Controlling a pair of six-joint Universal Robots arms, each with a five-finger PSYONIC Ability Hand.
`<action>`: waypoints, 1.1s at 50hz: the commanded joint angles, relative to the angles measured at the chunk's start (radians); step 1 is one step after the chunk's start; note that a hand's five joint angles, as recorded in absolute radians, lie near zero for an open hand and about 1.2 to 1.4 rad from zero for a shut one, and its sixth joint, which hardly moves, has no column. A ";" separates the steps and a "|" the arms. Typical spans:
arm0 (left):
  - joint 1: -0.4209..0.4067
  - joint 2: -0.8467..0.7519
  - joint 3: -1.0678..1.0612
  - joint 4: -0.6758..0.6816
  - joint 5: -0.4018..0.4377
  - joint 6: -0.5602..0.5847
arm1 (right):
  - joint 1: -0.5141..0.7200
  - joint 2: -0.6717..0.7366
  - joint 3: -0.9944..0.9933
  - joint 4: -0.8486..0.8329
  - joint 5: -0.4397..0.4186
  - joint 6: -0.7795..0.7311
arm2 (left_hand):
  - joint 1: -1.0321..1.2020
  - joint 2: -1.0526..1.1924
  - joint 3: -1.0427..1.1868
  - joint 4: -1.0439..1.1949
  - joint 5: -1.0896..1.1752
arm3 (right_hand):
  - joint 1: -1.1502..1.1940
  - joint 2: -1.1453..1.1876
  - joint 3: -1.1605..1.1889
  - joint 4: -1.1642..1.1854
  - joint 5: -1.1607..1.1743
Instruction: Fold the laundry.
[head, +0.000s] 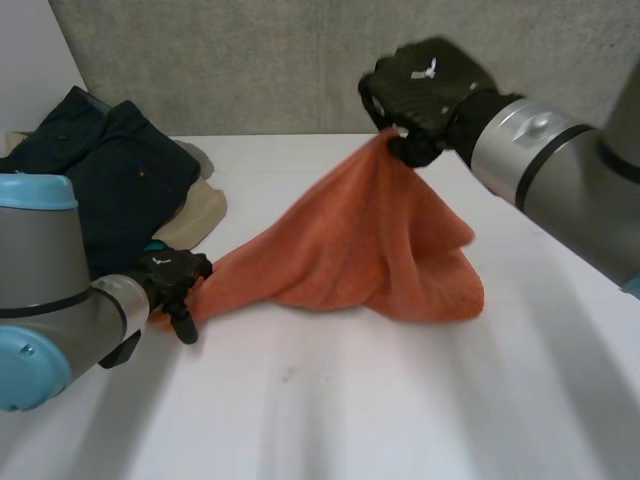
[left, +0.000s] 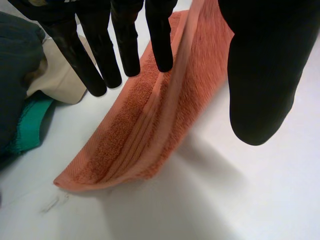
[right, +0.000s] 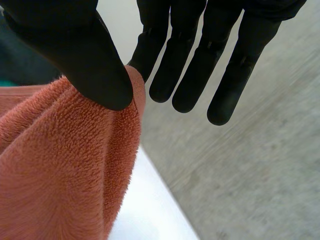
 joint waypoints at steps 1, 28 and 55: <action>-0.012 -0.106 0.094 0.009 -0.061 0.046 | -0.009 -0.106 0.075 -0.056 0.047 0.056 | 0.683 0.687 0.689 0.699 0.700 | 0.267 0.222 0.216 0.204 0.233; -0.018 -0.197 0.715 0.132 -0.047 0.168 | -0.143 0.325 -0.132 -0.269 0.220 -0.163 | 0.922 0.926 0.928 0.938 0.939 | 0.267 0.222 0.216 0.204 0.233; 0.007 -0.110 0.431 0.242 -0.030 0.024 | -0.223 0.145 0.370 -0.645 0.258 -0.028 | 0.922 0.926 0.928 0.938 0.939 | 0.267 0.222 0.216 0.204 0.233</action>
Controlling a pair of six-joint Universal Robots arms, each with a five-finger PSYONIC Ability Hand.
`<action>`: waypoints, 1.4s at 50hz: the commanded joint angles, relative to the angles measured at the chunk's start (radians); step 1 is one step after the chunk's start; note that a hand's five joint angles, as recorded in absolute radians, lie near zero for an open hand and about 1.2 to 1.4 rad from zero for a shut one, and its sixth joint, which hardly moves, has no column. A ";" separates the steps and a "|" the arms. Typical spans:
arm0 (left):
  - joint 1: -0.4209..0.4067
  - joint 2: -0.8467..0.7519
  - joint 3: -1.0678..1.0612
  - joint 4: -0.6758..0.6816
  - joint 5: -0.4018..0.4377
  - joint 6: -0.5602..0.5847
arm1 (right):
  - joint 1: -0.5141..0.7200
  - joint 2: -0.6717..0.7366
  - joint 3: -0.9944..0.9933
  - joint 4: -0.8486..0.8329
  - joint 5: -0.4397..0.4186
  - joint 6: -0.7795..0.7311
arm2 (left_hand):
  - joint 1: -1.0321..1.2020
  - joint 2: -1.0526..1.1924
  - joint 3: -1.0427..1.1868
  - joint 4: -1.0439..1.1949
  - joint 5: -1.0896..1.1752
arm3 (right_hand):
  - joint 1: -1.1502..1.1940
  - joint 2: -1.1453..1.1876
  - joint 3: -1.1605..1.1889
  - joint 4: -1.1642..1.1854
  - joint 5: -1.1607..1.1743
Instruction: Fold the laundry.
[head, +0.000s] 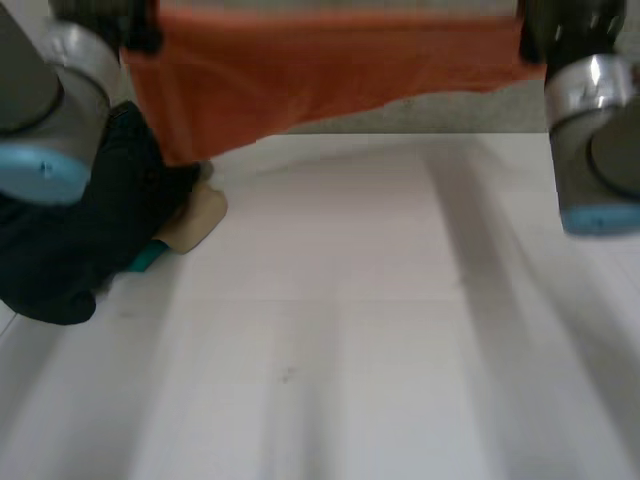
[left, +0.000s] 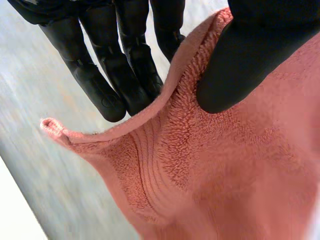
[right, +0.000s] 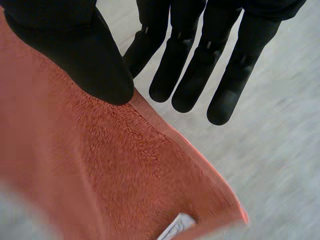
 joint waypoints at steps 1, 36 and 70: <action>0.013 -0.005 -0.331 0.010 0.051 0.028 | -0.028 0.004 0.270 0.089 -0.034 0.002 | 0.249 0.198 0.207 0.203 0.239 | 0.267 0.222 0.209 0.202 0.202; -0.007 0.052 -0.391 -0.088 0.045 0.183 | -0.215 0.161 0.209 0.427 -0.254 0.012 | 0.249 0.198 0.207 0.203 0.239 | -0.581 -0.626 -0.640 -0.647 -0.646; -0.024 0.059 -0.271 -0.369 0.031 0.051 | -0.203 0.161 0.123 0.480 -0.158 0.018 | 0.249 0.198 0.207 0.203 0.239 | 0.267 0.222 0.209 0.202 0.202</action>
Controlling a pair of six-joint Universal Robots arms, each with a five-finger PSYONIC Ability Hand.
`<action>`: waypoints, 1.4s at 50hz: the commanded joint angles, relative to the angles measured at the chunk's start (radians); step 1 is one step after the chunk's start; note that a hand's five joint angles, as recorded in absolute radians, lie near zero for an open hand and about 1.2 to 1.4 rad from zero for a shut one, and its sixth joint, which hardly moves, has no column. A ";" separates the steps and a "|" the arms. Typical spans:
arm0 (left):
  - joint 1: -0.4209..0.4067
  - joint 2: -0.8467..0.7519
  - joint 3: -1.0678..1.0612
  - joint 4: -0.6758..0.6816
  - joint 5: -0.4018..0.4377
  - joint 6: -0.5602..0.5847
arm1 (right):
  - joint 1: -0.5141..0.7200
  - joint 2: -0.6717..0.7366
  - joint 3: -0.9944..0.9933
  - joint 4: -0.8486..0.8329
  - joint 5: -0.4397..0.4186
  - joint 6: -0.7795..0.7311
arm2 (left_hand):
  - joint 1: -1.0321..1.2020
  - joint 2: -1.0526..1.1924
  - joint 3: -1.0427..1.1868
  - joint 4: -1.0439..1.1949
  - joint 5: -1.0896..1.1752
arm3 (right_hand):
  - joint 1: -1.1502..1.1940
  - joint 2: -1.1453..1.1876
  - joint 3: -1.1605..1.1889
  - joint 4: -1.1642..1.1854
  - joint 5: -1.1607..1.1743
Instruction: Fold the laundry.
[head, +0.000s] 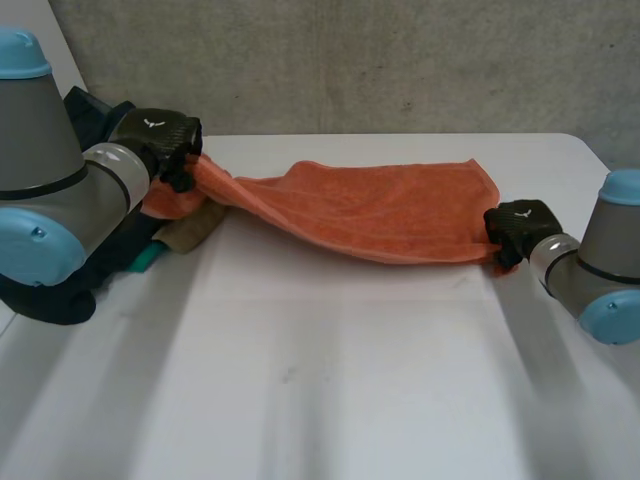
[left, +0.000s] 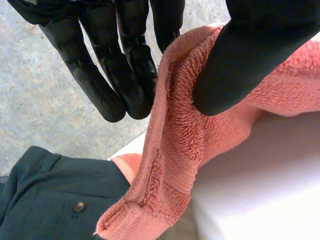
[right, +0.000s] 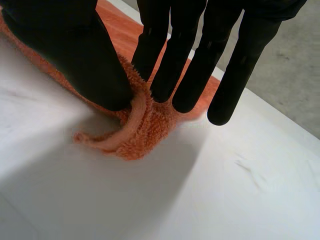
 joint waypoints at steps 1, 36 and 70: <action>0.003 0.040 -0.104 -0.112 -0.009 0.044 | -0.056 -0.236 0.121 0.102 0.019 -0.131 | 0.249 0.197 0.206 0.202 0.238 | 0.271 0.221 0.215 0.207 0.241; 0.021 -0.116 0.634 0.136 -0.104 0.052 | -0.056 -0.259 -0.442 -0.276 0.220 -0.123 | 0.249 0.197 0.206 0.202 0.238 | 0.271 0.221 0.215 0.207 0.241; -0.005 -0.260 -0.078 0.099 -0.074 0.170 | -0.082 -0.138 0.141 -0.149 0.119 -0.276 | 0.249 0.197 0.206 0.202 0.238 | 0.271 0.221 0.215 0.207 0.241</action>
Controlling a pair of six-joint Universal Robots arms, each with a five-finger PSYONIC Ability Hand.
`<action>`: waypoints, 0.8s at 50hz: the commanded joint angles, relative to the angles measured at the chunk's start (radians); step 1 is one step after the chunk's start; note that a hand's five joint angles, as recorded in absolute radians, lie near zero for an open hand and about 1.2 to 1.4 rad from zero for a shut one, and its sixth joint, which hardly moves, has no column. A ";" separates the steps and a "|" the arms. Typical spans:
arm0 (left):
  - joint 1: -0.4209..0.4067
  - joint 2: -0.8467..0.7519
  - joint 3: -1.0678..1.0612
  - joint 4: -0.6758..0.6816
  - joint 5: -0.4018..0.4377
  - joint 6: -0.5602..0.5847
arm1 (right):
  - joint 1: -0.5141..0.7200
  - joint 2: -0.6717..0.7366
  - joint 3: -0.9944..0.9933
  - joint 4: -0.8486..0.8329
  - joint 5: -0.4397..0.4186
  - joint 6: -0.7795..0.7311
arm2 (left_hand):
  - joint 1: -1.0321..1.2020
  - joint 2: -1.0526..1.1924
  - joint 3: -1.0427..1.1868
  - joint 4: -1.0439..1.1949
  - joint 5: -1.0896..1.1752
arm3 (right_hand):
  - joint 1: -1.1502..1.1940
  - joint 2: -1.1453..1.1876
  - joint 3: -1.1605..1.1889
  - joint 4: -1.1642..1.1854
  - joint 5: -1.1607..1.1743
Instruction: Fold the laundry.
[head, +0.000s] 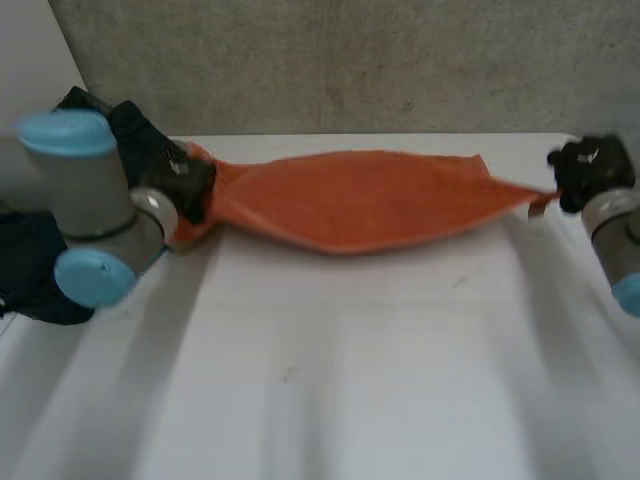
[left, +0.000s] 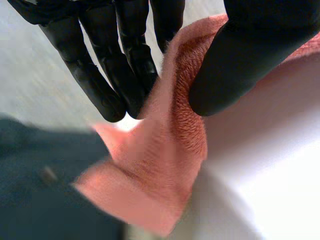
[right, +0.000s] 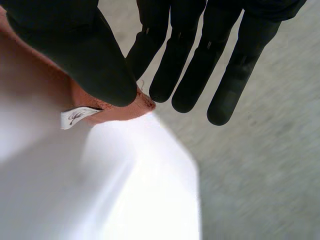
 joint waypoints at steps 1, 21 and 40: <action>-0.003 -0.065 -0.073 -0.084 -0.062 0.098 | -0.022 0.042 0.088 0.023 -0.002 -0.094 | 0.249 0.197 0.206 0.199 0.220 | 0.271 0.221 0.209 0.202 0.201; 0.039 -0.010 -0.144 -0.109 -0.125 0.169 | -0.054 0.030 0.127 0.025 -0.013 -0.118 | 0.146 0.094 0.103 0.096 0.117 | 0.271 0.221 0.209 0.202 0.201; -0.016 0.251 -0.509 -0.444 -0.046 0.266 | -0.209 -0.280 0.405 0.546 -0.033 -0.627 | 0.249 0.197 0.206 0.199 0.220 | 0.271 0.221 0.209 0.202 0.201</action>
